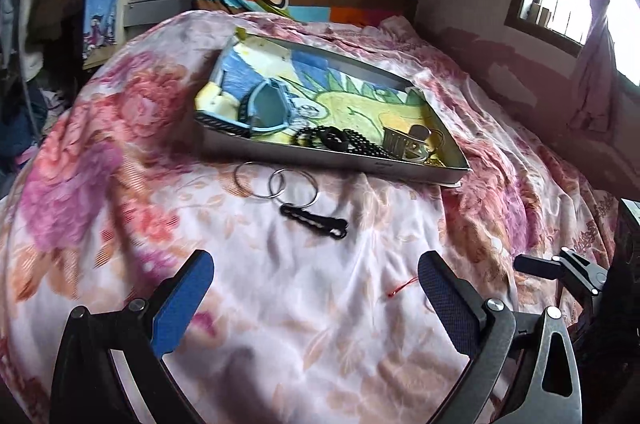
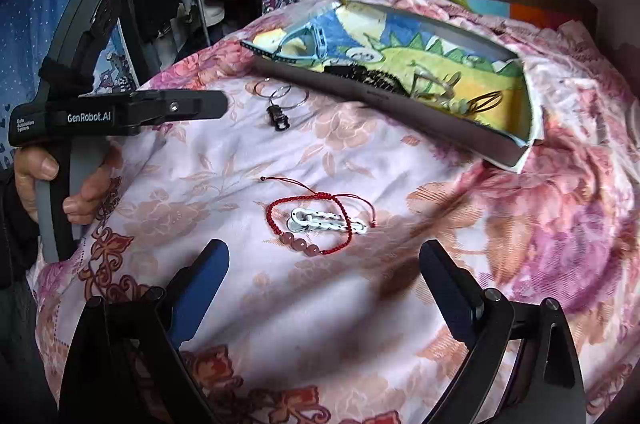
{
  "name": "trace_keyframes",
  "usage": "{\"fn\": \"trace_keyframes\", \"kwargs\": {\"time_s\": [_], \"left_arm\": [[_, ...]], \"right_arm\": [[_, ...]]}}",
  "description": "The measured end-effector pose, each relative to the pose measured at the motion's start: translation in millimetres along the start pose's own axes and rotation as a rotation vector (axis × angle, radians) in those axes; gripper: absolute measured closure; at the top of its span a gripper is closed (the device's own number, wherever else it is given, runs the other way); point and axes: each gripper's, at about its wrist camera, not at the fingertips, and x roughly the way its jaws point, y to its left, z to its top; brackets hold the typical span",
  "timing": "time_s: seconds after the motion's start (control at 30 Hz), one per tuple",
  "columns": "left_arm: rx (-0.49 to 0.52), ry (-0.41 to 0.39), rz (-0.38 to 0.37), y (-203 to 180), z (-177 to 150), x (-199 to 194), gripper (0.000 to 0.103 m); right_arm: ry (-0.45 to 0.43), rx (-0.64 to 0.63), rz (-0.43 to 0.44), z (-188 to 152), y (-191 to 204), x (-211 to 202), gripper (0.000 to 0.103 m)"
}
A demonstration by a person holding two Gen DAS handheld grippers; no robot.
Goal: Organize jewelry
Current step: 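Grasp the black beaded clip with the left gripper while the right gripper grasps the red cord bracelet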
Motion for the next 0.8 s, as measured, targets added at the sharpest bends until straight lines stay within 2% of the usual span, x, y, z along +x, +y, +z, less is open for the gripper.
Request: {"fn": "trace_keyframes", "kwargs": {"time_s": [0.13,0.27,0.37,0.53,0.57,0.63,0.8], "left_arm": [[0.003,0.018,-0.037,-3,7,15,0.000],[-0.007,0.044,-0.071,-3,14,32,0.007],[-0.011,0.076,-0.077,-5,18,47,0.014],[-0.016,0.138,-0.038,-4,21,69,0.026],[-0.019,0.147,-0.031,-4,22,72,0.031],[-0.023,0.151,-0.016,-2,23,75,0.034],[-0.027,0.144,0.031,3,19,75,0.055]], "right_arm": [[0.065,0.009,0.022,3,-1,19,0.027],[0.111,0.034,0.047,4,-3,34,0.028],[0.118,0.053,0.064,6,-6,39,0.036],[0.129,0.076,0.061,8,-10,48,0.057],[0.128,0.084,0.056,9,-12,49,0.059],[0.126,0.107,0.053,9,-17,50,0.066],[0.110,0.156,0.039,8,-27,51,0.072]]}}
